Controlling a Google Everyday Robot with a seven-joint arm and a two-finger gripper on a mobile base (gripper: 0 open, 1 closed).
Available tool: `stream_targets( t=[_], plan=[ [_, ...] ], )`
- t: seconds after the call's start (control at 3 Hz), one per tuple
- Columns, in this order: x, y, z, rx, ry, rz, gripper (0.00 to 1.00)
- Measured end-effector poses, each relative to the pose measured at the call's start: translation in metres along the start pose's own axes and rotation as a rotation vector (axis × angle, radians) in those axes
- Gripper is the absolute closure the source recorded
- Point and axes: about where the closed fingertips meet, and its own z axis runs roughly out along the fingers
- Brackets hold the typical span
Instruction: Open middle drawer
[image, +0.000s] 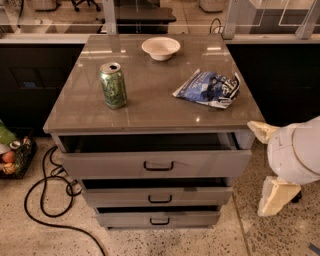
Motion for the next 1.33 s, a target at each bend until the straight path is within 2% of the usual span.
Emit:
stream_targets(
  t=[0.33,0.67,1.33],
  plan=[
    [0.005,0.048,0.043,-0.047,-0.014,0.046,0.00],
    [0.003,0.050,0.051,-0.058,-0.018,0.042,0.00],
    [-0.021,0.079,0.118,-0.132,-0.019,0.011,0.00]
  ],
)
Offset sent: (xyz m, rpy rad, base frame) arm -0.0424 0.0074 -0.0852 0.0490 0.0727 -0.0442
